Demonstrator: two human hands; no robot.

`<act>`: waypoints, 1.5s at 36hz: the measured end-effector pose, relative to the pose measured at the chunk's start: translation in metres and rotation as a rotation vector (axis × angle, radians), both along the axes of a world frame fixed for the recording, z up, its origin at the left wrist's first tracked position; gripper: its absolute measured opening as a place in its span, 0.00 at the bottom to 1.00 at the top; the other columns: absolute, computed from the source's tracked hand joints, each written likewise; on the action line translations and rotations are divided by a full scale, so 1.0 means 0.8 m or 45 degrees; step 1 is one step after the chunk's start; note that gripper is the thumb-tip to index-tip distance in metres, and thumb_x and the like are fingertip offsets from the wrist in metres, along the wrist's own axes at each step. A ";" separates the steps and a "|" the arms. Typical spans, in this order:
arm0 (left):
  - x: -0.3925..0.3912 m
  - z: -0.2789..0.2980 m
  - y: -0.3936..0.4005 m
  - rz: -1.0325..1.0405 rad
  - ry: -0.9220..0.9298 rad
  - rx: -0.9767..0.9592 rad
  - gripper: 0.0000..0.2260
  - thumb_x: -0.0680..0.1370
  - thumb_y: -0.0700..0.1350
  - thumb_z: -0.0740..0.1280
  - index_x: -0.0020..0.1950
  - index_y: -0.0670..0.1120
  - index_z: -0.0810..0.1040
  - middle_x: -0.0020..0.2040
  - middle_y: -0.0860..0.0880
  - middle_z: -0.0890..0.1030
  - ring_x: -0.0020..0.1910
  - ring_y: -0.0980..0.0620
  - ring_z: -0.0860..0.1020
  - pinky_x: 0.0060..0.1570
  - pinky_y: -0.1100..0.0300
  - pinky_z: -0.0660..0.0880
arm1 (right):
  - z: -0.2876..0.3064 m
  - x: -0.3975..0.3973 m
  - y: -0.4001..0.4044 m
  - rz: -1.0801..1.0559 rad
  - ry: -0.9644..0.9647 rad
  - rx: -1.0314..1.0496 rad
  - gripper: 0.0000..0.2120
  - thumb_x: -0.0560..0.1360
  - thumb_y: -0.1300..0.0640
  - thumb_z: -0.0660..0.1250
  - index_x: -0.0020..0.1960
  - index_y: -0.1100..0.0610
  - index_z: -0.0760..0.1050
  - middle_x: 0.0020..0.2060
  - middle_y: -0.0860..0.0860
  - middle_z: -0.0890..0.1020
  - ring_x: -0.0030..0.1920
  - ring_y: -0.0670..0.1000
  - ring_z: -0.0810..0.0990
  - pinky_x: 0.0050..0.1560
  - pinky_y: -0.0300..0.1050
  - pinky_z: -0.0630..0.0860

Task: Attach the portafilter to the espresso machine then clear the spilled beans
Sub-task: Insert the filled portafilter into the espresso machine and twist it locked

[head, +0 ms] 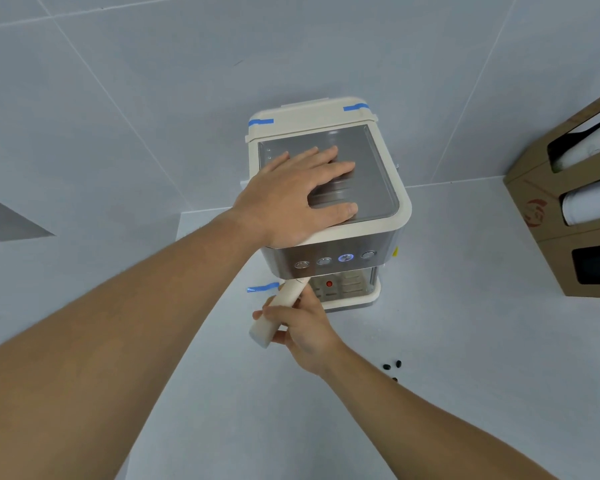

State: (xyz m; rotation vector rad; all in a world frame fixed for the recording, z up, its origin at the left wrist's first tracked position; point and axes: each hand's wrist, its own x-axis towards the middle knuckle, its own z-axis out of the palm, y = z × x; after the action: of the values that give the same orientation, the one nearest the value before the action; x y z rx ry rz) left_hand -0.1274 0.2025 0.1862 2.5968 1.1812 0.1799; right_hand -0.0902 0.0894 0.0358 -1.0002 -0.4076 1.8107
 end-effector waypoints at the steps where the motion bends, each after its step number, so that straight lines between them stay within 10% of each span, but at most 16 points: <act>1: 0.000 0.000 0.000 0.000 0.002 0.002 0.29 0.75 0.66 0.58 0.75 0.62 0.61 0.80 0.57 0.56 0.78 0.57 0.51 0.76 0.53 0.45 | 0.000 0.004 -0.003 0.006 0.027 -0.009 0.19 0.71 0.73 0.65 0.57 0.56 0.69 0.38 0.55 0.77 0.41 0.56 0.83 0.50 0.64 0.80; 18: -0.002 -0.001 0.001 -0.025 0.038 -0.011 0.29 0.75 0.67 0.57 0.76 0.63 0.58 0.80 0.58 0.54 0.78 0.58 0.50 0.76 0.54 0.43 | 0.019 0.034 -0.026 -0.054 -0.418 -0.173 0.18 0.71 0.69 0.68 0.56 0.53 0.72 0.39 0.56 0.76 0.26 0.52 0.73 0.29 0.45 0.75; 54: -0.002 -0.003 0.009 -0.015 0.061 -0.015 0.28 0.75 0.67 0.57 0.75 0.65 0.59 0.79 0.60 0.55 0.78 0.58 0.51 0.76 0.52 0.45 | 0.040 0.106 -0.025 0.434 -0.357 -0.209 0.15 0.73 0.69 0.67 0.53 0.52 0.71 0.39 0.56 0.74 0.32 0.54 0.76 0.38 0.51 0.79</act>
State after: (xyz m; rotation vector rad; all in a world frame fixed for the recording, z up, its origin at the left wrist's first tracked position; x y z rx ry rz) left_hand -0.1293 0.2096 0.1838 2.6115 1.1787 0.1085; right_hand -0.0056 0.0692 0.0677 -1.3733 -0.6404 2.0355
